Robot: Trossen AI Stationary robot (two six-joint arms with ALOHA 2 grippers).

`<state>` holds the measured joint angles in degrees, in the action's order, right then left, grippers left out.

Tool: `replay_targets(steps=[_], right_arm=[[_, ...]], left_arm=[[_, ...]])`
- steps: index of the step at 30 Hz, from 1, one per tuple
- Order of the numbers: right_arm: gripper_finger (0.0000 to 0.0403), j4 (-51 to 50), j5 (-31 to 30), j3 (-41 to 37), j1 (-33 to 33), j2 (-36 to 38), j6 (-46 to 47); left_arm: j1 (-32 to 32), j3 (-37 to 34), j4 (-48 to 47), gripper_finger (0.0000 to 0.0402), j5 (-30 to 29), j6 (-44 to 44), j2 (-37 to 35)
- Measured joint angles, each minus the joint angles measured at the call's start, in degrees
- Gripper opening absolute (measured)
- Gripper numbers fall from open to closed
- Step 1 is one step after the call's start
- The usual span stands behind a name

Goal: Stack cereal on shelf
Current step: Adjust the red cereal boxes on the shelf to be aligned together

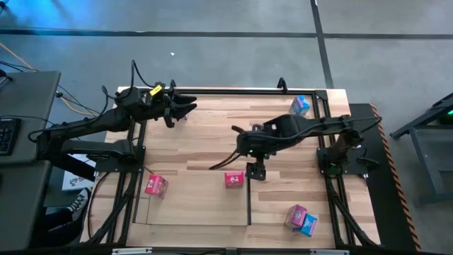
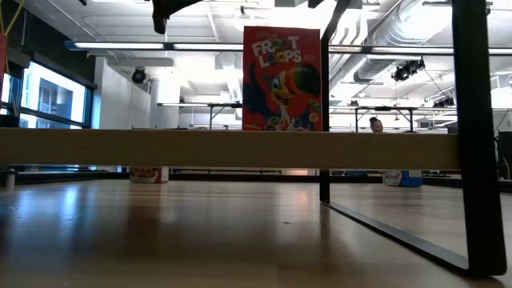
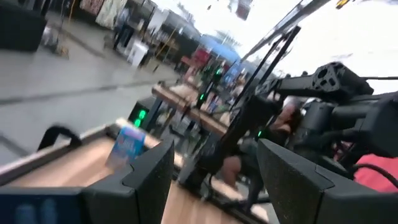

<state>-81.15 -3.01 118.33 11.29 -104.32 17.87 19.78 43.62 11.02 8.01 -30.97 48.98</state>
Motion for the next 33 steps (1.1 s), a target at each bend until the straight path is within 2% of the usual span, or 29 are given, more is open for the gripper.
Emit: replay_targets(steps=[3, 9, 11, 15, 20, 25, 33], right_arm=[[0.0303, 3.7, -0.7, -7.0, 0.0, 3.6, 1.4], [0.0303, 11.0, -3.2, -20.4, -0.4, 11.9, 4.2], [0.0303, 12.7, -4.6, -23.6, -0.8, 14.6, 5.2], [0.0302, 15.9, -9.0, -28.0, -1.6, 20.1, 7.7], [0.0302, 20.8, -12.9, -32.0, -2.5, 25.4, 9.2], [0.0302, 22.0, -13.8, -33.0, -3.4, 26.9, 8.7], [0.0302, 22.1, -15.6, -33.0, -3.6, 26.1, 5.0]], left_arm=[[-0.6, 5.8, -13.5, 0.0222, -0.3, 0.9, 0.3], [-5.3, 21.4, -48.8, 0.0222, -4.1, 1.9, 5.6], [-7.5, 25.7, -59.4, 0.0222, -6.2, 0.2, 7.6], [-12.3, 32.5, -73.6, 0.0222, -9.7, -5.8, 12.1], [-18.2, 38.8, -86.3, 0.0222, -12.1, -14.0, 17.7], [-25.5, 43.9, -100.3, 0.0222, -12.1, -21.9, 25.1], [-38.7, 44.8, -100.9, 0.0222, -8.3, -36.6, 34.3]])
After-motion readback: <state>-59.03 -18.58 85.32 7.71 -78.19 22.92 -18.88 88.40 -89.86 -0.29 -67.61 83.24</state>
